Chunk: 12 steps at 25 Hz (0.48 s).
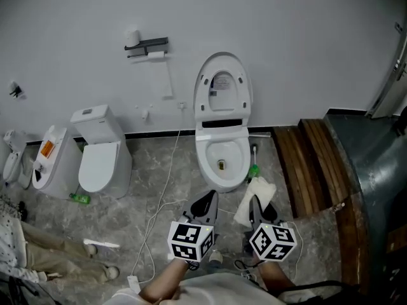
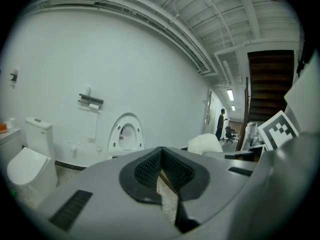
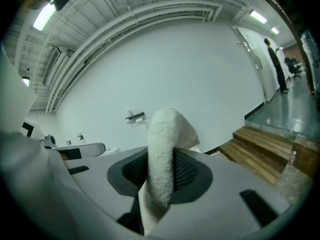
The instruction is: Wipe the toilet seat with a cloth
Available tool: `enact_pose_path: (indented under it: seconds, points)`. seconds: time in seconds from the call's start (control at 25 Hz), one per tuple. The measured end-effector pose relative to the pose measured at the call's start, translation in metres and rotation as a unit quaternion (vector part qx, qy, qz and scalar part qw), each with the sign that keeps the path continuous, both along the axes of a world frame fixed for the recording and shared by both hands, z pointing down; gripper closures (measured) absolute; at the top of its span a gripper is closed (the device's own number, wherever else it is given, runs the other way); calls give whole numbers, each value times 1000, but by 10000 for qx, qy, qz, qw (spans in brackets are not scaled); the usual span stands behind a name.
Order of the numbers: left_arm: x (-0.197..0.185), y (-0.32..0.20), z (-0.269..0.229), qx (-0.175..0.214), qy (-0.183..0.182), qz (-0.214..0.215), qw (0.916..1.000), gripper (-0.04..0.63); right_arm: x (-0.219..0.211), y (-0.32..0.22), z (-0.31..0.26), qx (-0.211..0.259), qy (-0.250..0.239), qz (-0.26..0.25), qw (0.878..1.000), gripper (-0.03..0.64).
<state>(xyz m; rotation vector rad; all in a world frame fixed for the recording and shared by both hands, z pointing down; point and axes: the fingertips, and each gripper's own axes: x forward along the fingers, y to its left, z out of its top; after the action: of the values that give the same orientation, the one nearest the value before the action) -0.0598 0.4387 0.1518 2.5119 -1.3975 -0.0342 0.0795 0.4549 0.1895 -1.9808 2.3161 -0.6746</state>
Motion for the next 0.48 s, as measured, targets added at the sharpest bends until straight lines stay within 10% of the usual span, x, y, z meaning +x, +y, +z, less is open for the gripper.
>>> enact_pose_path:
  seconds: [0.48]
  points:
    - [30, -49, 7, -93, -106, 10, 9999, 594, 30, -50, 11, -116, -82, -29, 9999, 517]
